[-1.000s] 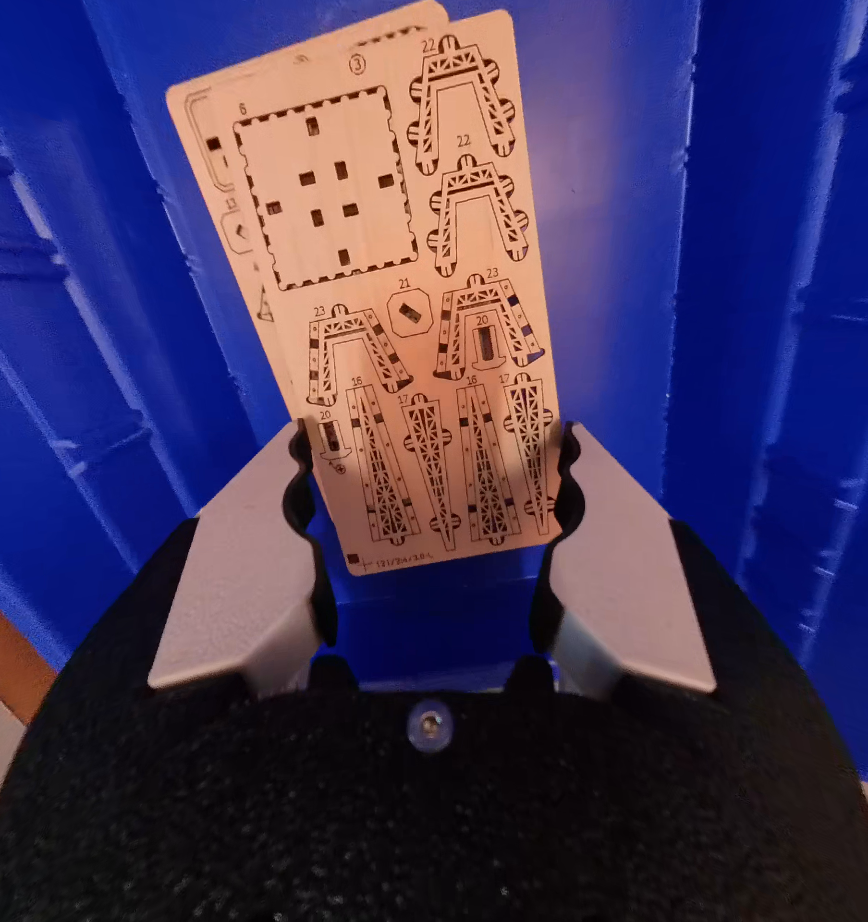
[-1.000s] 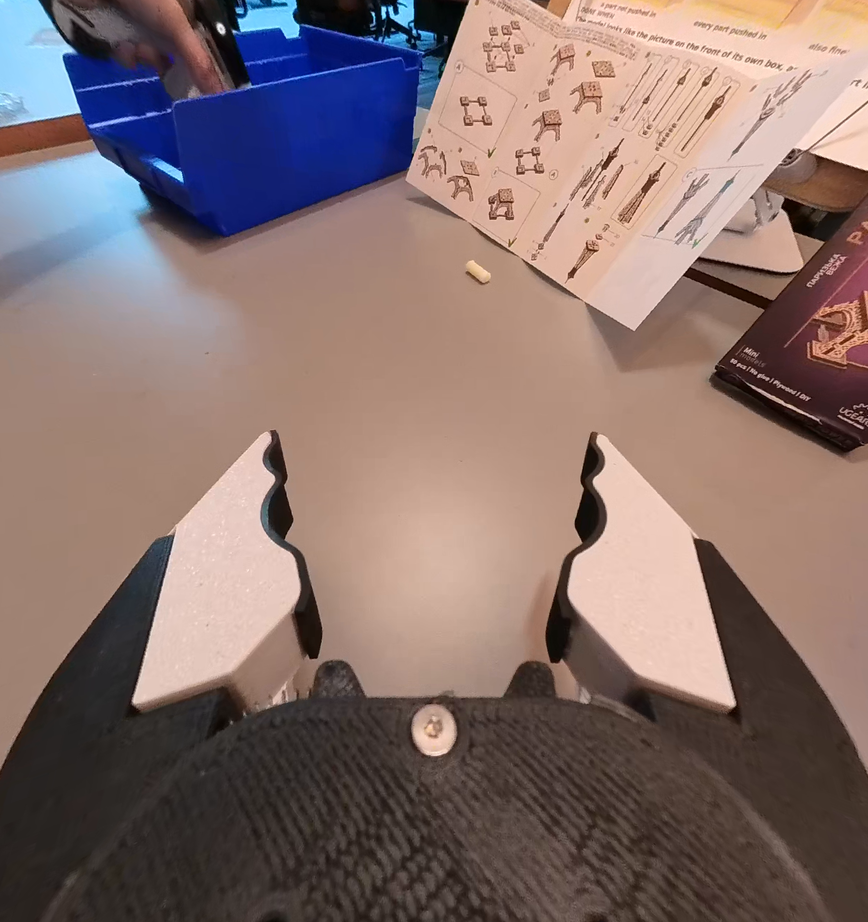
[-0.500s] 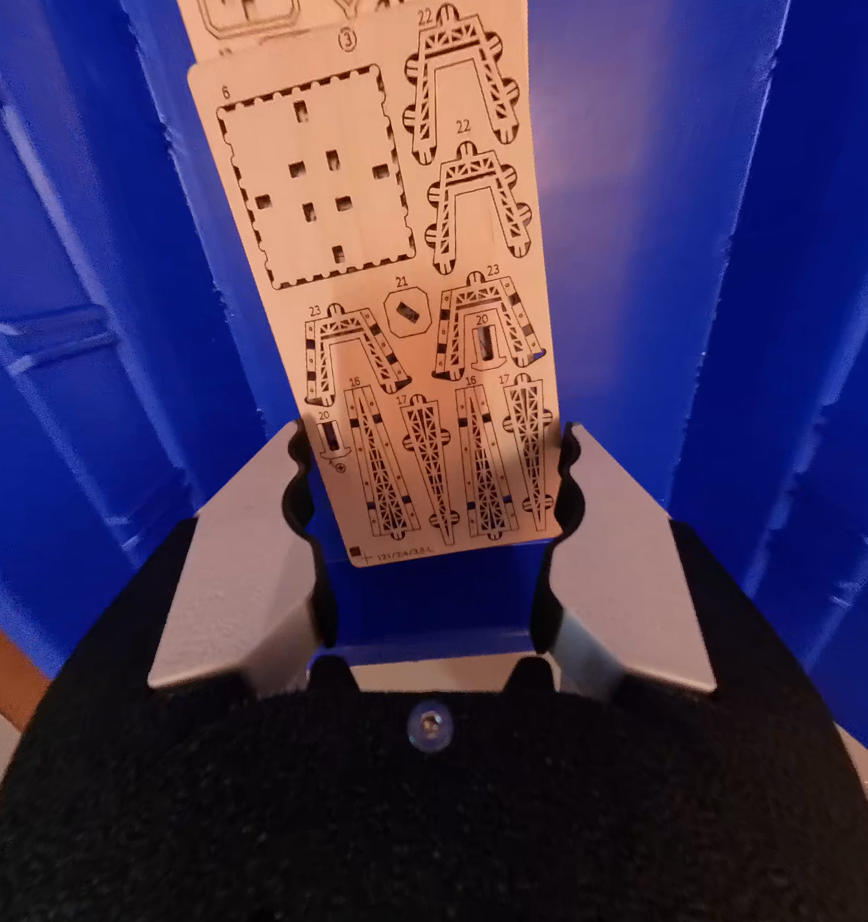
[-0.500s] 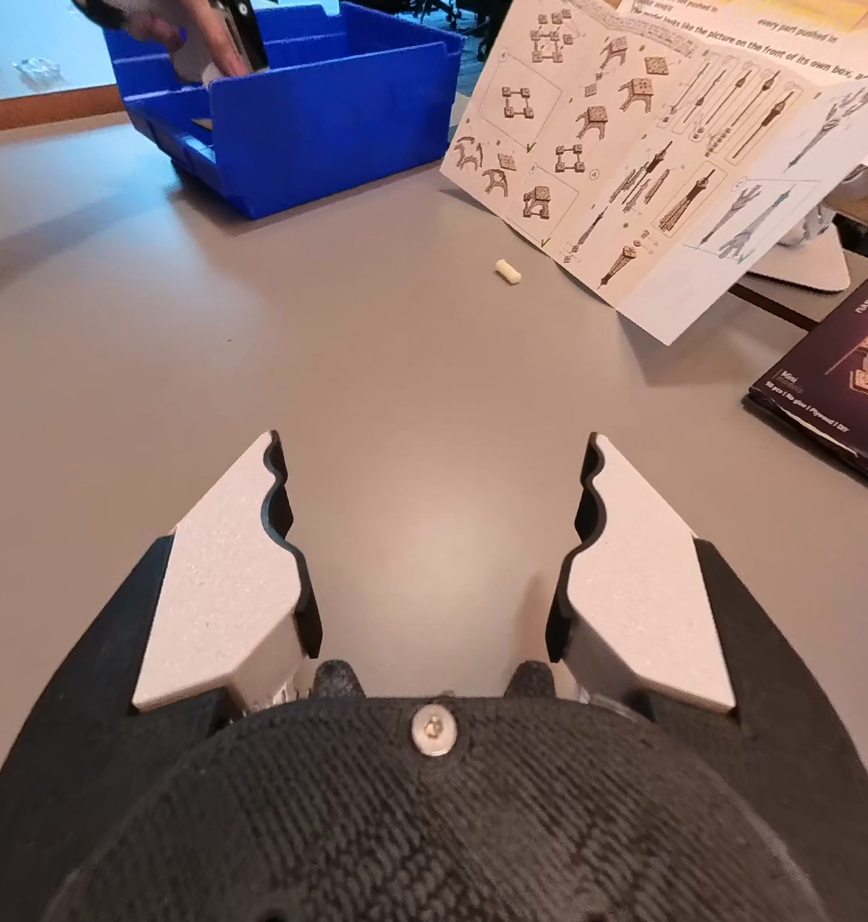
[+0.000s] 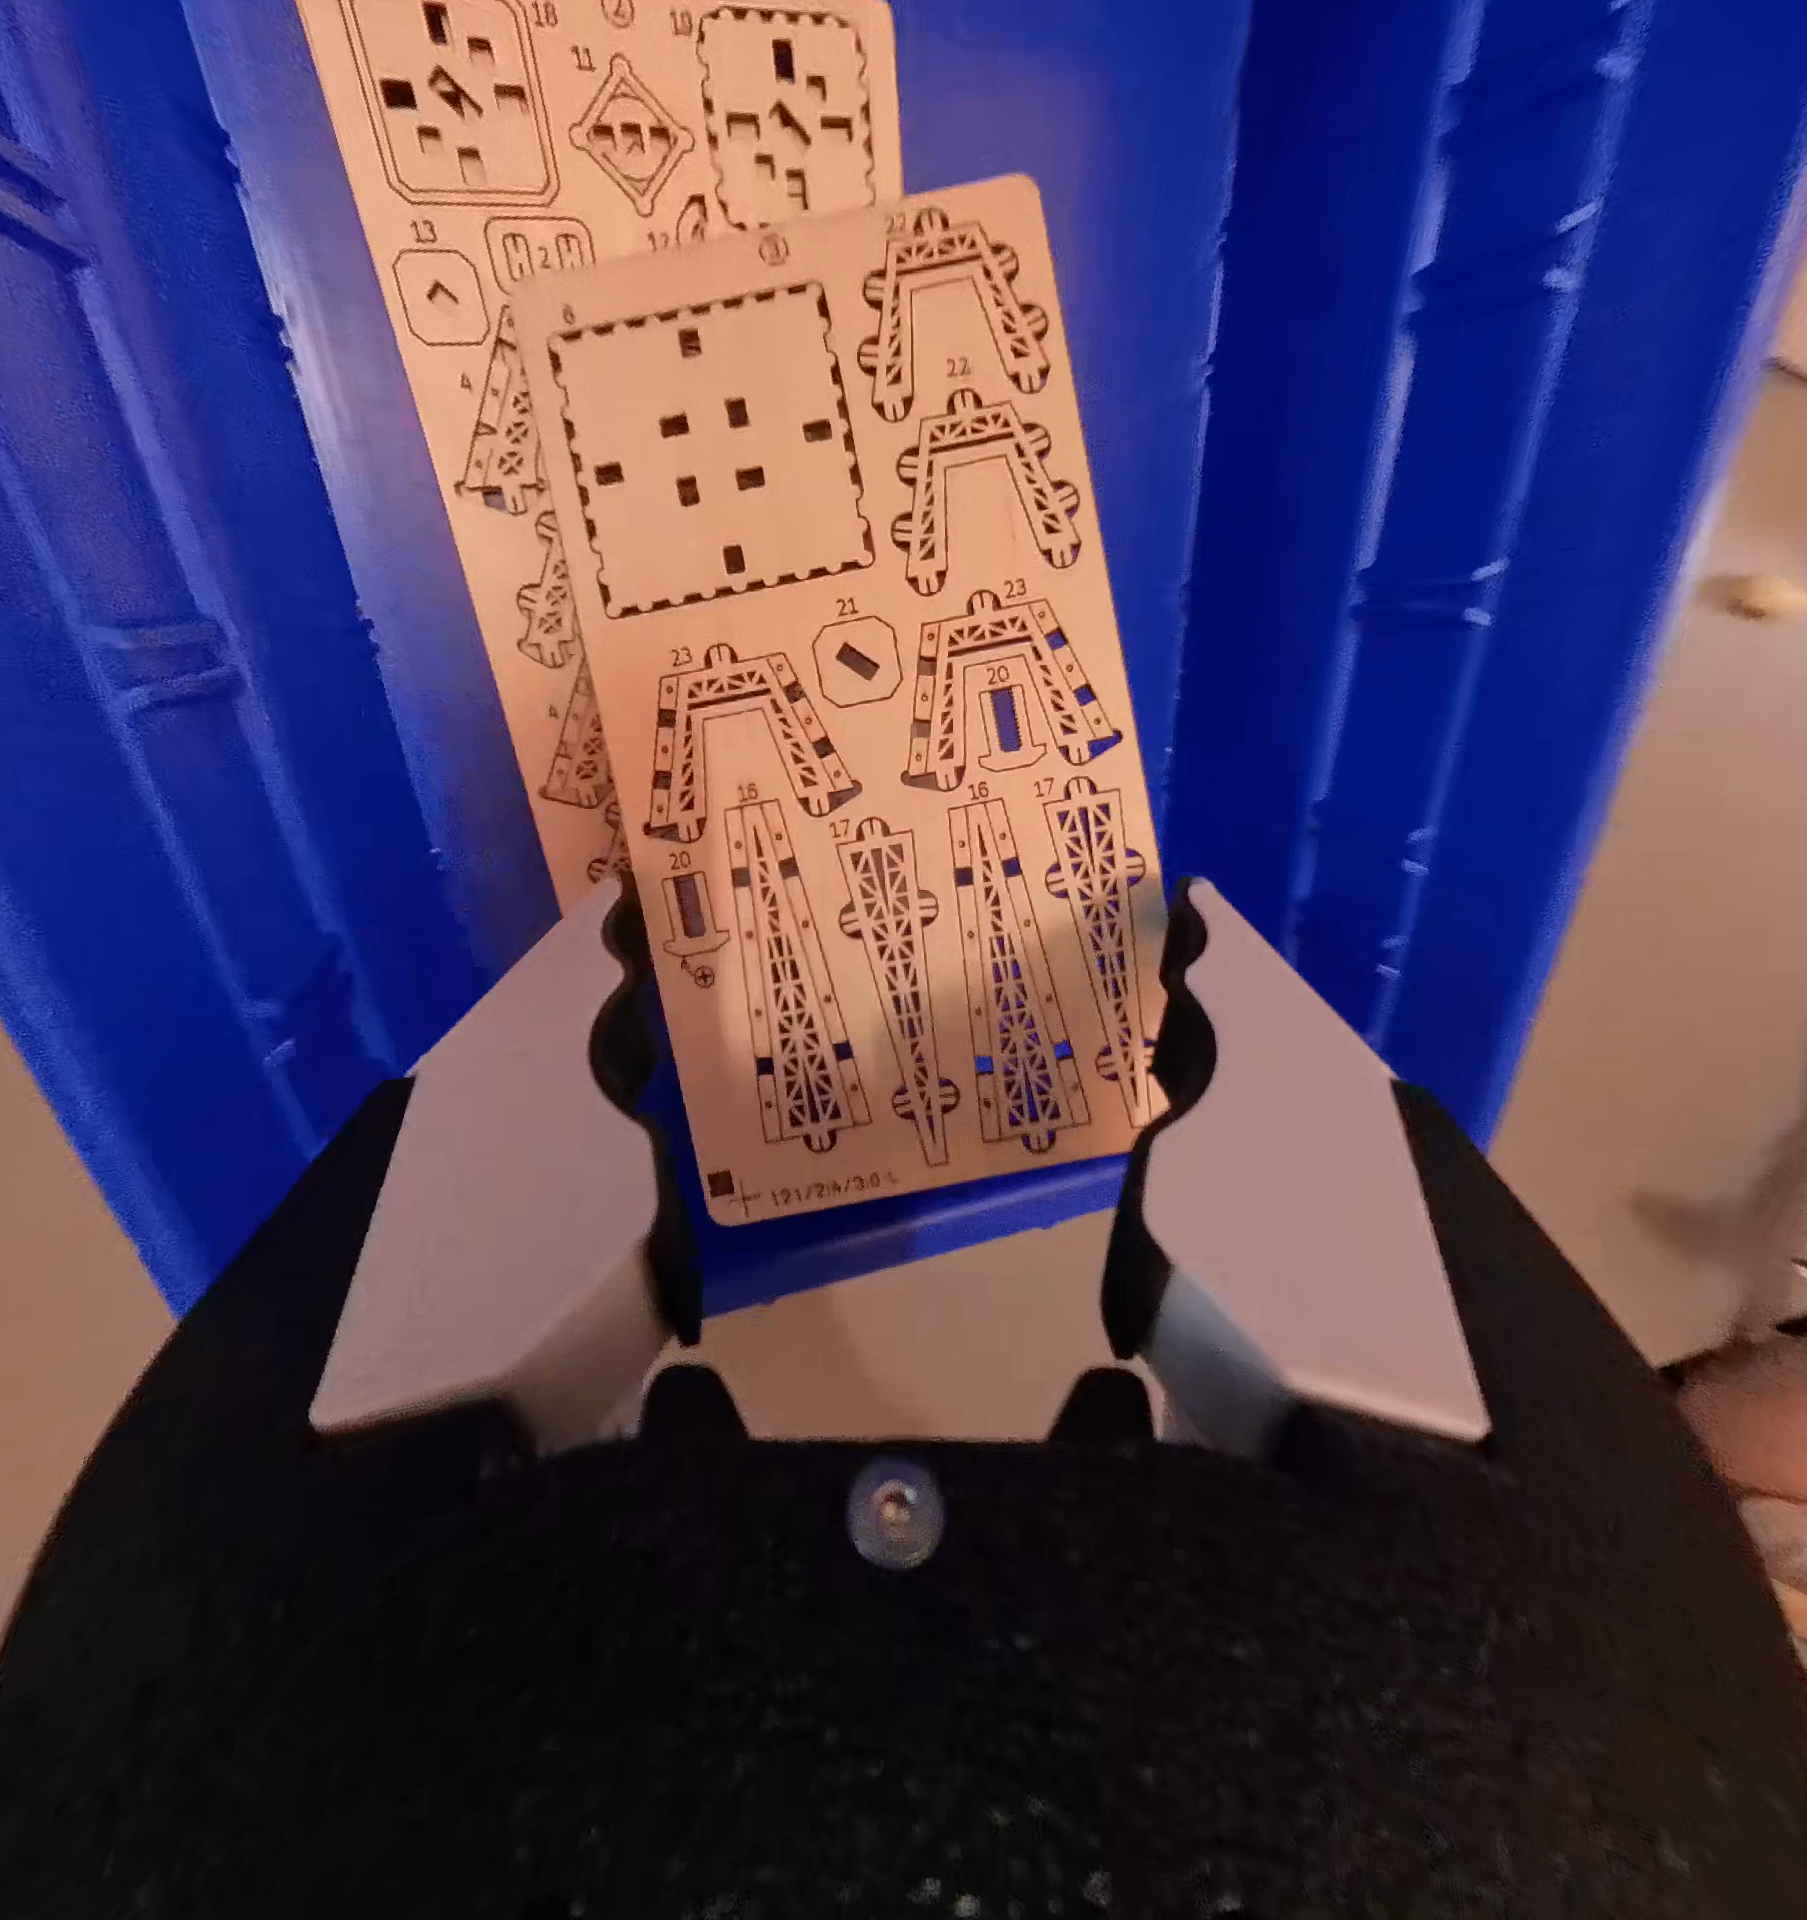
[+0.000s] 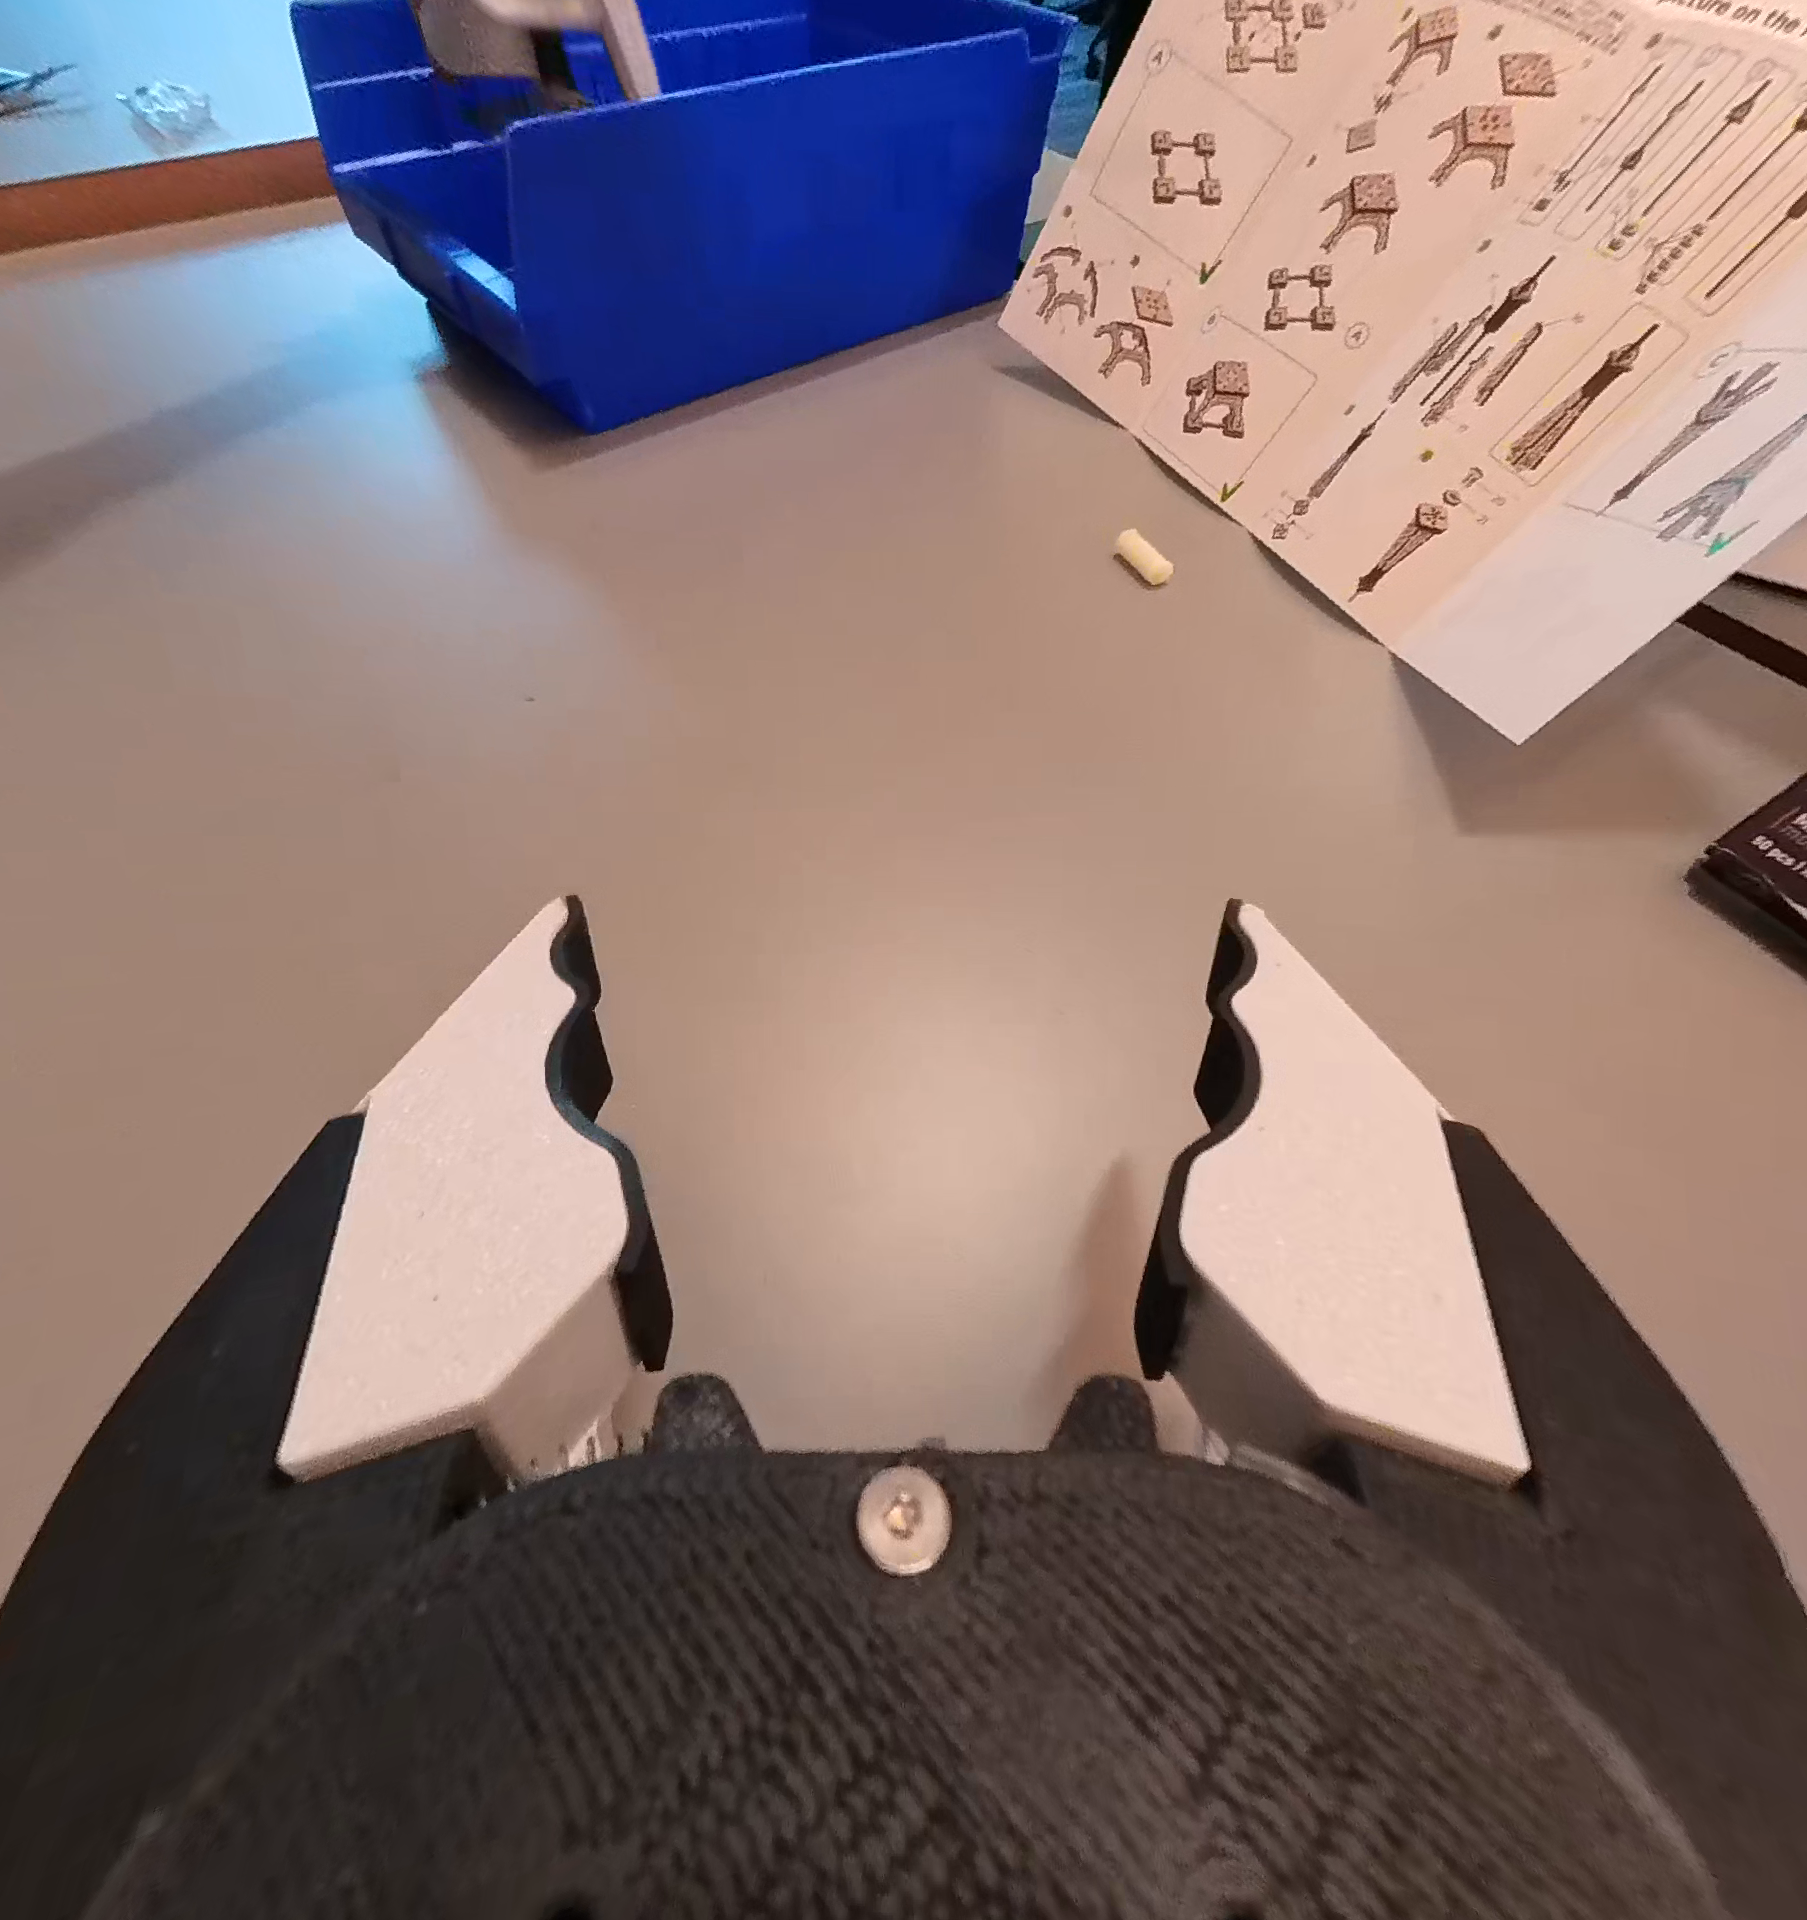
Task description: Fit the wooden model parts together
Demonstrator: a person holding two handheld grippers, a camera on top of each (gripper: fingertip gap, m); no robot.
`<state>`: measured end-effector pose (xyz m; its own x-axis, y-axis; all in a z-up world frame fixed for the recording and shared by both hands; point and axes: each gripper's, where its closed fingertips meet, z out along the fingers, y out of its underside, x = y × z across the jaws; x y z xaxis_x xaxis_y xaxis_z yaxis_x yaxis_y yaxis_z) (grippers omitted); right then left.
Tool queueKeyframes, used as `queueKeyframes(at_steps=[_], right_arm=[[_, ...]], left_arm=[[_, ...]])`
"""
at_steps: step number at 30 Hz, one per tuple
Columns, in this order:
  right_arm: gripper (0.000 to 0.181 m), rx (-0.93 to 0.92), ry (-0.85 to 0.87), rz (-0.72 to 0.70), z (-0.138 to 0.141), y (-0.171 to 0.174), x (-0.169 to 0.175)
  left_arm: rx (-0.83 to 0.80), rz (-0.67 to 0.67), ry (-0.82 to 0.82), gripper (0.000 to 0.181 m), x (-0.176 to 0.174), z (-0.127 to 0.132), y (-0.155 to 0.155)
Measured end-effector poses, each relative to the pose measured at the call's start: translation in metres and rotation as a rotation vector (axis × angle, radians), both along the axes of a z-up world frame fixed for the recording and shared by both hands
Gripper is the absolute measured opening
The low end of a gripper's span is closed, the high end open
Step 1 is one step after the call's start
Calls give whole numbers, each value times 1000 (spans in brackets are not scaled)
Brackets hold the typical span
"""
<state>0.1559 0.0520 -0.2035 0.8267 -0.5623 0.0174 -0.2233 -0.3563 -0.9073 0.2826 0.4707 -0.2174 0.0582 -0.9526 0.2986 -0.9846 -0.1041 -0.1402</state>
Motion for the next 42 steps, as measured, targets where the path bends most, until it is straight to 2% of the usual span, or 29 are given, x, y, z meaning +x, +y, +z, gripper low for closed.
queueKeyframes(at_steps=[6,13,22,28,31,33,35,38,42], right_arm=[[116,5,20,1,-5,1,2],[116,2,11,0,-3,0,1],[116,13,17,6,-2,3,-1],[116,23,1,3,5,2,-2],[117,21,-6,21,7,4,-7],[118,21,-15,28,11,4,-9],[117,34,-26,30,16,3,-8],[117,49,-11,15,15,-1,-5],[116,47,11,-7,12,-10,-3]], left_arm=[[-125,27,-38,96,-1,18,-5],[-114,28,-57,96,-6,21,-3],[-77,-3,-132,94,-12,58,-7],[-40,-58,-218,94,-28,104,-25],[-90,-113,-300,94,-45,139,-52],[-160,-158,-372,94,-62,160,-82],[-201,-216,-444,94,-83,168,-119],[-254,-265,-551,94,-111,151,-180],[-293,-212,-655,94,-132,87,-255]])
